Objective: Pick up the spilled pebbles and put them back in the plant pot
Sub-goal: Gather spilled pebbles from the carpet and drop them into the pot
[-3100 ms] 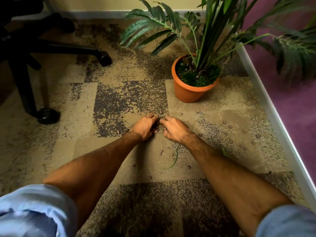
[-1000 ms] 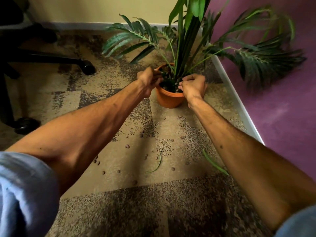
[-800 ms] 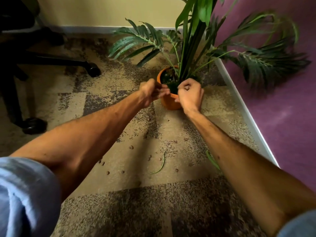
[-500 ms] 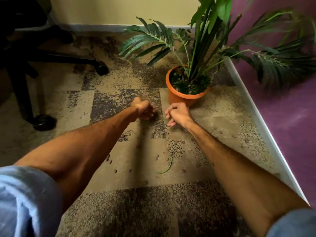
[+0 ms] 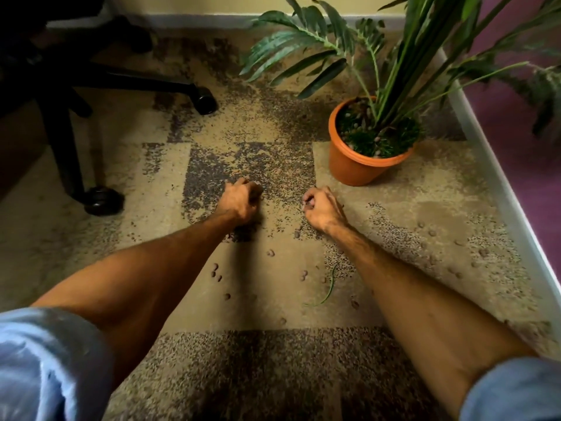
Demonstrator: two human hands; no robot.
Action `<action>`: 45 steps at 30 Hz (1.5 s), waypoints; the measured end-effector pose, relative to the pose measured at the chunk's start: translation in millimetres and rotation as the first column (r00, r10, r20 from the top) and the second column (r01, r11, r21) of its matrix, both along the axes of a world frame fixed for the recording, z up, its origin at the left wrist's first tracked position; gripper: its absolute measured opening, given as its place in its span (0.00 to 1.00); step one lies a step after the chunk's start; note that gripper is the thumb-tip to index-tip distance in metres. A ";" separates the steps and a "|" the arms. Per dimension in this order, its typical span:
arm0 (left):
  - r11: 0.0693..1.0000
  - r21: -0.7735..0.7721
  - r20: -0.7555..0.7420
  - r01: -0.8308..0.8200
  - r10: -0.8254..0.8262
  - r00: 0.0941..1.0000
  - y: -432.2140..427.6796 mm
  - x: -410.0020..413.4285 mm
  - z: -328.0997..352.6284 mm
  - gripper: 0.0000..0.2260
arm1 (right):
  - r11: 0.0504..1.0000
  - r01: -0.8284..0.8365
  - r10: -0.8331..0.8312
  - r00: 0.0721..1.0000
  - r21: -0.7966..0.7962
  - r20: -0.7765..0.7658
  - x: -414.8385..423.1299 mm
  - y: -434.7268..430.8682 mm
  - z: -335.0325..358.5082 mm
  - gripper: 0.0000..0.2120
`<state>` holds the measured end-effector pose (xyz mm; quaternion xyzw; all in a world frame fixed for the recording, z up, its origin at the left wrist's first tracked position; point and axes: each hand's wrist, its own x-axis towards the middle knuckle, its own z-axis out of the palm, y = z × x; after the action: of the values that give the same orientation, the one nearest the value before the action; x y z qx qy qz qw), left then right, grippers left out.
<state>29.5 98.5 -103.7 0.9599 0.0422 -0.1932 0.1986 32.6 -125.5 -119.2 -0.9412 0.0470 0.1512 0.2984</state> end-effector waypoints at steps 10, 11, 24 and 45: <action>0.995 0.020 0.124 0.097 -0.099 0.987 -0.4 -18.9 -14.6 0.18 | 0.977 -0.198 0.198 0.980 -0.085 -0.004 -30.2 15.4 -9.7 0.09; 0.996 -0.001 0.147 0.092 -0.091 0.985 -0.7 -20.1 -15.5 0.16 | 0.974 -0.211 0.211 0.977 -0.080 -0.009 -32.8 15.1 -9.6 0.08; 0.969 0.142 -0.007 0.201 -0.202 0.979 5.6 -48.0 -33.3 0.33 | 0.945 -0.325 0.325 0.938 -0.015 0.124 -15.4 24.5 -6.5 0.26; 0.983 0.061 0.341 -0.173 0.143 0.929 21.0 -138.0 -48.0 0.26 | 0.935 -0.342 0.353 0.923 -0.093 0.153 -42.9 19.4 1.5 0.10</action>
<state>-108.5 119.5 -151.7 0.9802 0.0936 -0.0082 0.1742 -10.2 -106.1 -117.7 -0.9532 -0.1408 0.1206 0.2390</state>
